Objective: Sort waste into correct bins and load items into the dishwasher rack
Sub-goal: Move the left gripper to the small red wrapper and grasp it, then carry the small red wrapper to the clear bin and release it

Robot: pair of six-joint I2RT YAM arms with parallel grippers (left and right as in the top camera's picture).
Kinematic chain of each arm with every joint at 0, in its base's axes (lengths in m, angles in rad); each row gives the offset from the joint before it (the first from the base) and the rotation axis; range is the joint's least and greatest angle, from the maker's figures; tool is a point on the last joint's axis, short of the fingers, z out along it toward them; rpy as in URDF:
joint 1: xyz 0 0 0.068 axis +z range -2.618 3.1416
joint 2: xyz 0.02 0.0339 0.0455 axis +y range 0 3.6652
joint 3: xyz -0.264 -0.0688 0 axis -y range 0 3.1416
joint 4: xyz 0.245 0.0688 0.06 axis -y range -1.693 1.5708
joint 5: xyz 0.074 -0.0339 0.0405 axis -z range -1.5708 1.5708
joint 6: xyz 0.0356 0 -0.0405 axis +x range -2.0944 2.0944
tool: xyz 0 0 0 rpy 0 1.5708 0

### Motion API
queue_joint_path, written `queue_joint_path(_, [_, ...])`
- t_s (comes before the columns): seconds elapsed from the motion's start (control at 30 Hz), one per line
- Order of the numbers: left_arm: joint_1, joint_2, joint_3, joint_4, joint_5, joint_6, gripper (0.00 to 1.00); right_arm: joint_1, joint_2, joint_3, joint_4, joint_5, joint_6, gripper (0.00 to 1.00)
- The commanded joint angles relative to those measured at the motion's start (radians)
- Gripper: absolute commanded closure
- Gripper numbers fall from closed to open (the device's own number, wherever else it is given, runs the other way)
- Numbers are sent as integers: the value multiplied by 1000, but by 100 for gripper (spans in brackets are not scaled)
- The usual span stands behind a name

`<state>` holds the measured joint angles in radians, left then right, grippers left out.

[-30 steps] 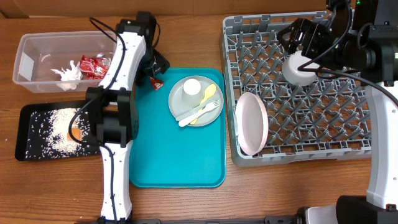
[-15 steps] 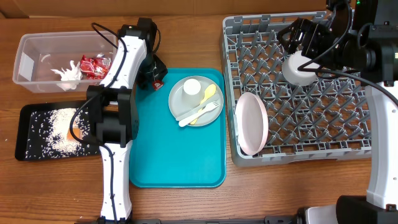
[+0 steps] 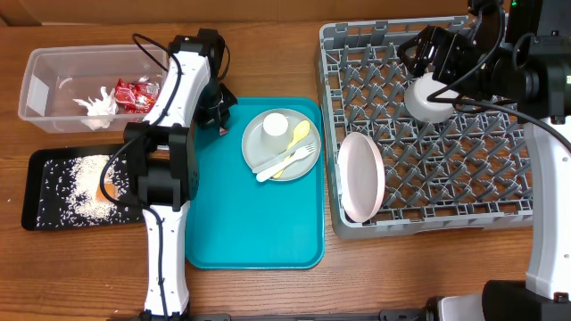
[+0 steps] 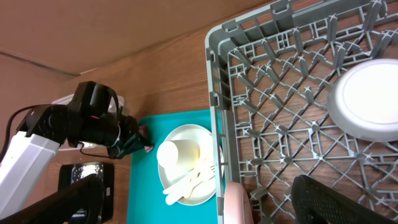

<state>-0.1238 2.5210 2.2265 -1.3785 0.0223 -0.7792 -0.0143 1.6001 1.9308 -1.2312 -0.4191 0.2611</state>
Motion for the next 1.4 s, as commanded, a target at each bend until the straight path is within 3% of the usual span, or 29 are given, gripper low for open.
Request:
queue_joint_path(0.0, [6, -18, 61, -30, 8, 36, 96, -4, -12, 21, 3, 0, 2, 0])
queue_joint_path(0.37, [8, -33, 458, -177, 55, 149, 96, -4, -12, 21, 3, 0, 2, 0])
queue_joint_path(0.57, [57, -33, 623, -173, -11, 175, 96, -4, -12, 21, 3, 0, 2, 0])
queue_joint_path(0.87, [248, -31, 634, -136, -225, 209, 96, -4, -12, 21, 3, 0, 2, 0])
queue_joint_path(1.17, [412, -30, 634, -87, -236, 261, 92, -4, -12, 21, 3, 0, 2, 0])
queue_joint_path(1.23, [434, -29, 634, -76, -237, 261, 83, -4, -12, 21, 3, 0, 2, 0])
queue_joint_path(1.3, [456, -28, 633, -56, -237, 278, 53, -4, -12, 21, 3, 0, 2, 0])
queue_joint_path(1.33, [465, -28, 633, -49, -240, 291, 31, -4, -12, 21, 3, 0, 2, 0])
queue_joint_path(1.37, [473, -28, 633, -42, -245, 306, 18, -4, -12, 21, 3, 0, 2, 0])
